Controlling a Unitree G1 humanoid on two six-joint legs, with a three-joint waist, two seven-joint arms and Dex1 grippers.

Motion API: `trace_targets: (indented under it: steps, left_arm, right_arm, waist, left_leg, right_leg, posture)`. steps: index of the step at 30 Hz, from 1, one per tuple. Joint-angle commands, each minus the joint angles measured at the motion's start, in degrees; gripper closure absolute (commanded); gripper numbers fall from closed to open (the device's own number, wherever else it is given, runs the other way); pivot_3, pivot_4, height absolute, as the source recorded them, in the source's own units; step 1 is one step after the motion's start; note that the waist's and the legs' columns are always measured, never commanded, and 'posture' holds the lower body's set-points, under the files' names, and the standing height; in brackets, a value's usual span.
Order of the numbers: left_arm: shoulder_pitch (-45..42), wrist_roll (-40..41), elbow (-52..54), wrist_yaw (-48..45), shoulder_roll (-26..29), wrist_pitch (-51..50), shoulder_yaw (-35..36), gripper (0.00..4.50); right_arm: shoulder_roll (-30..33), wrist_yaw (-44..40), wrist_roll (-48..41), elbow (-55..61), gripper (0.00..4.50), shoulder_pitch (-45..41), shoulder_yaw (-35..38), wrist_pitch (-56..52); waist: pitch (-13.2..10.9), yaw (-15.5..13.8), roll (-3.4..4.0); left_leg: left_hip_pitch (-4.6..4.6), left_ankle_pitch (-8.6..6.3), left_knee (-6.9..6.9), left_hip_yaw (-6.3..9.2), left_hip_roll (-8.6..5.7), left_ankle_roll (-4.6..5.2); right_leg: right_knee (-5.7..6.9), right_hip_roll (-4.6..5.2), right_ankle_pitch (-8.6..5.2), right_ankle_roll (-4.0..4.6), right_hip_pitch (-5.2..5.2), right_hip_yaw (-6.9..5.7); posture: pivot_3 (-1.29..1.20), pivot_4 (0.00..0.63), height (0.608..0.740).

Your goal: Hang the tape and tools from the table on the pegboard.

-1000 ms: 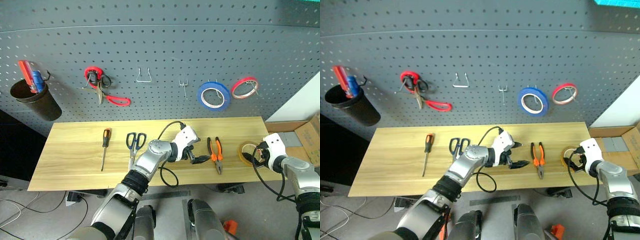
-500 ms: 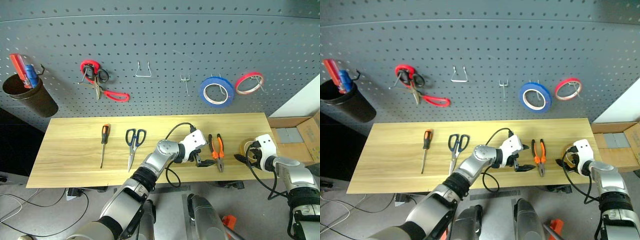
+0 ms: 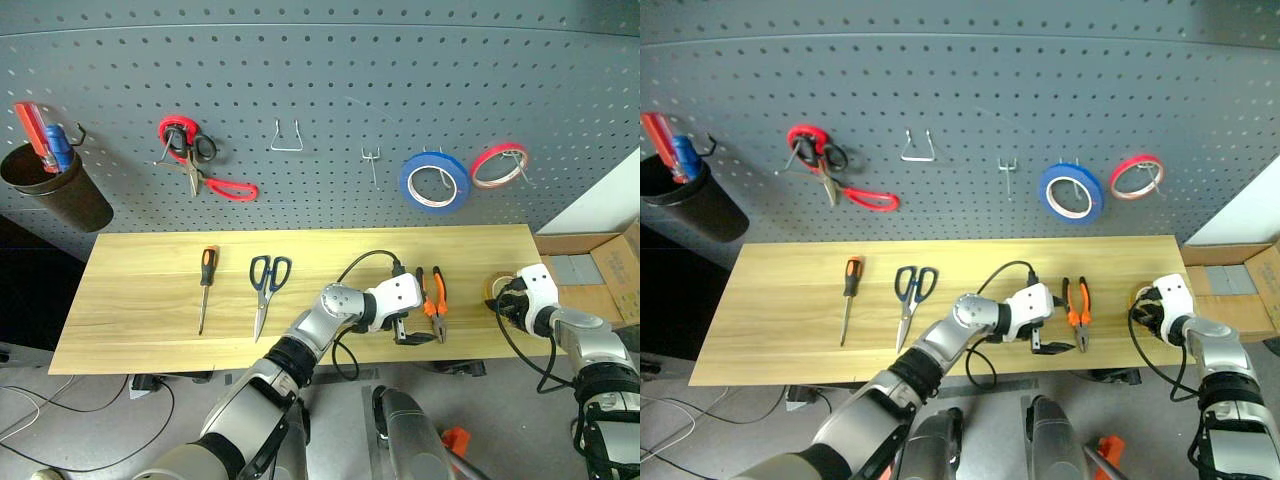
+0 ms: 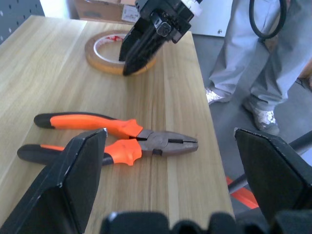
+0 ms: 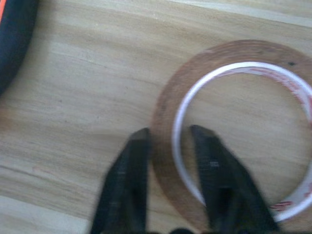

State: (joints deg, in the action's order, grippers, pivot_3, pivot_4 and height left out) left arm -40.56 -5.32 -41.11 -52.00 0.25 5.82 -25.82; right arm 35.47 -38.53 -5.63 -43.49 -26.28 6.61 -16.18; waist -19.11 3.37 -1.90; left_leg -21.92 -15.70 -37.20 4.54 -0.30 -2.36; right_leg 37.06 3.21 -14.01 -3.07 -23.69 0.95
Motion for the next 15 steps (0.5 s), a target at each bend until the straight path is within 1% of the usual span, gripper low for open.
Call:
trace_targets:
  steps: [1,3,5,7,8,10,11,12,14,15]
  left_arm:
    - [-0.9,0.5,0.4,-0.4,0.0,1.5,1.2,0.00]
    - [-0.7,0.6,1.0,-0.5,0.2,1.3,1.6,0.00]
    - [0.4,1.8,5.0,-0.8,1.1,-0.7,2.9,0.00]
    - [1.0,2.6,7.0,-1.0,1.7,-1.7,3.6,0.00]
    - [2.5,3.6,11.3,-1.4,2.7,-3.7,4.3,0.00]
    - [6.5,5.3,20.9,-1.9,5.2,-8.2,5.5,0.00]
    - [8.6,6.0,25.3,-1.8,6.5,-10.2,6.0,0.00]
    - [9.7,6.2,27.5,-1.6,7.2,-11.4,6.3,0.00]
    - [13.7,7.2,35.1,-0.4,9.9,-15.3,7.7,0.00]
    - [14.8,7.5,37.3,0.1,10.7,-16.8,8.2,0.00]
  right_arm:
    - [0.0,0.9,1.3,-1.0,4.39,0.9,-0.8,1.6]
    - [0.5,2.2,3.4,0.2,4.39,2.7,-2.1,5.0]
    - [1.2,3.7,4.9,7.5,4.39,8.0,-2.6,7.8]
    - [1.4,5.1,5.6,12.0,4.39,11.1,-2.5,9.1]
    - [2.0,6.0,6.6,18.7,4.39,14.8,-2.2,10.6]
    - [2.4,8.5,8.4,32.7,4.39,22.2,-0.9,12.0]
    - [2.2,9.9,9.4,38.9,4.39,25.4,-0.2,12.2]
    - [1.9,10.9,10.0,42.0,4.39,26.9,0.0,11.9]
    - [0.6,13.7,12.8,51.9,4.39,32.5,0.1,12.5]
    - [0.2,14.6,13.9,54.8,4.39,34.1,-0.1,12.6]
  waist:
    - [0.0,0.0,0.00]
    - [0.1,-0.1,0.03]
    - [0.1,-0.2,0.13]
    - [0.2,-0.4,0.22]
    - [0.3,-0.4,0.30]
    - [0.7,-0.4,0.80]
    - [1.1,-0.4,1.18]
    - [1.4,-0.2,1.37]
    - [2.2,0.0,1.59]
    - [2.8,0.0,1.56]
  left_leg:
    - [0.00,0.00,0.00,0.01,0.00,0.00]
    - [0.00,0.00,0.00,0.01,0.00,-0.01]
    - [-0.01,0.01,0.00,0.01,-0.01,-0.02]
    - [-0.06,0.04,0.05,0.08,-0.01,-0.08]
    - [-0.09,0.10,0.04,0.05,-0.01,-0.20]
    - [-0.34,0.15,0.02,0.03,-0.05,-0.28]
    - [-0.56,0.16,0.00,0.03,-0.05,-0.31]
    - [-0.82,0.16,-0.03,0.00,-0.05,-0.34]
    - [-0.83,0.16,-0.08,-0.09,-0.08,-0.38]
    - [-0.89,0.17,-0.10,-0.09,-0.08,-0.40]
  right_leg:
    - [0.00,0.00,0.00,0.00,0.00,-0.01]
    - [0.00,0.00,0.00,0.00,0.00,-0.01]
    - [-0.01,0.02,0.00,0.00,-0.01,-0.02]
    - [0.01,0.04,0.00,-0.01,-0.05,-0.09]
    - [0.00,0.05,0.00,-0.01,-0.10,-0.08]
    - [0.04,0.13,0.01,-0.01,-0.33,-0.04]
    - [0.04,0.15,0.00,-0.02,-0.52,-0.05]
    - [0.05,0.17,0.00,-0.02,-0.77,-0.04]
    - [0.07,0.17,0.01,-0.02,-0.82,0.01]
    - [0.11,0.18,0.02,-0.04,-0.91,0.02]
  posture:
    - [-0.05,0.344,0.740]
    - [-0.05,0.321,0.740]
    - [-0.06,0.297,0.740]
    - [-0.07,0.277,0.740]
    - [-0.08,0.263,0.740]
    - [-0.10,0.227,0.740]
    - [-0.11,0.212,0.740]
    - [-0.12,0.197,0.740]
    - [-0.12,0.169,0.740]
    - [-0.12,0.162,0.740]
